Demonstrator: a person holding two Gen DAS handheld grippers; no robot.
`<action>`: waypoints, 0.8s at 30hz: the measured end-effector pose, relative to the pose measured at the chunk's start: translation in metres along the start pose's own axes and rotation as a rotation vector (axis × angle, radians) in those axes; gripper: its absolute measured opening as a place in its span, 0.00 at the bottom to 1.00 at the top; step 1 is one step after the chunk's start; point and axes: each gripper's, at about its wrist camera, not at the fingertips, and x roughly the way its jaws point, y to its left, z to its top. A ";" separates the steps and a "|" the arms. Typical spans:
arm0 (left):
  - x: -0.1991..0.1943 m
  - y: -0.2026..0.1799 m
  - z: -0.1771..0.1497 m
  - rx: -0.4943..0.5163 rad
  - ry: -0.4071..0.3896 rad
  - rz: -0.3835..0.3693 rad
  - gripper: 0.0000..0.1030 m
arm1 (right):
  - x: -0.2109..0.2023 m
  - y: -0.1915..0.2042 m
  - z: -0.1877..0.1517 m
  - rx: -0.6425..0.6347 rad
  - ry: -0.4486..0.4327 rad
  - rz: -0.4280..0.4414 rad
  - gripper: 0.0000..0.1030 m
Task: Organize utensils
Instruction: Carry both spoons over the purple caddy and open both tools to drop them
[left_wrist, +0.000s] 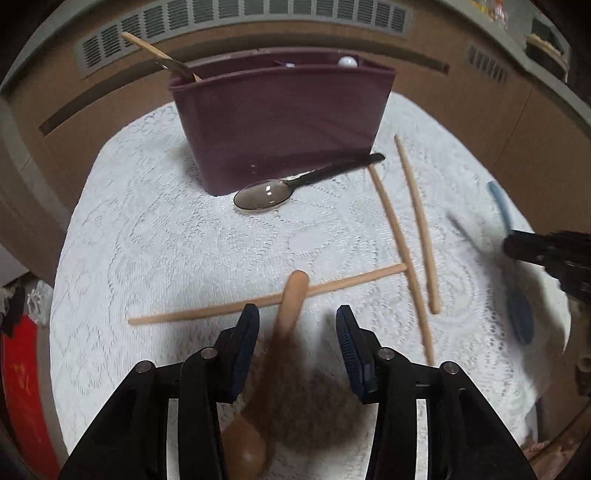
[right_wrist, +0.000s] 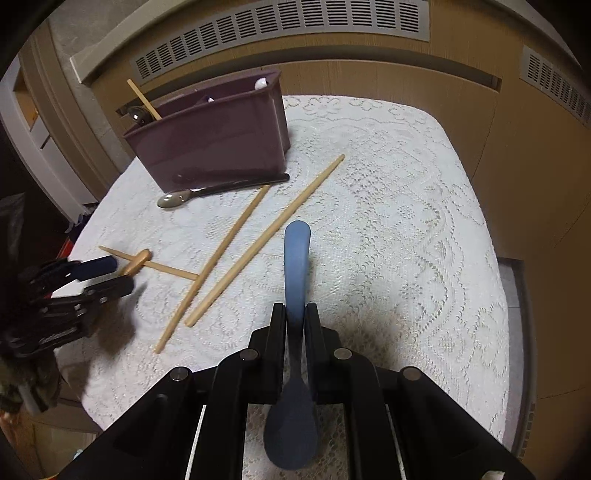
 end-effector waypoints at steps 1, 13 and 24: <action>0.005 0.003 0.003 -0.005 0.022 0.001 0.31 | -0.004 0.000 -0.001 0.002 -0.005 0.008 0.10; -0.033 0.015 -0.015 -0.205 -0.163 -0.073 0.12 | -0.034 0.011 -0.003 -0.014 -0.056 0.060 0.10; -0.138 0.013 0.000 -0.236 -0.447 -0.113 0.12 | -0.081 0.036 0.001 -0.091 -0.163 0.115 0.10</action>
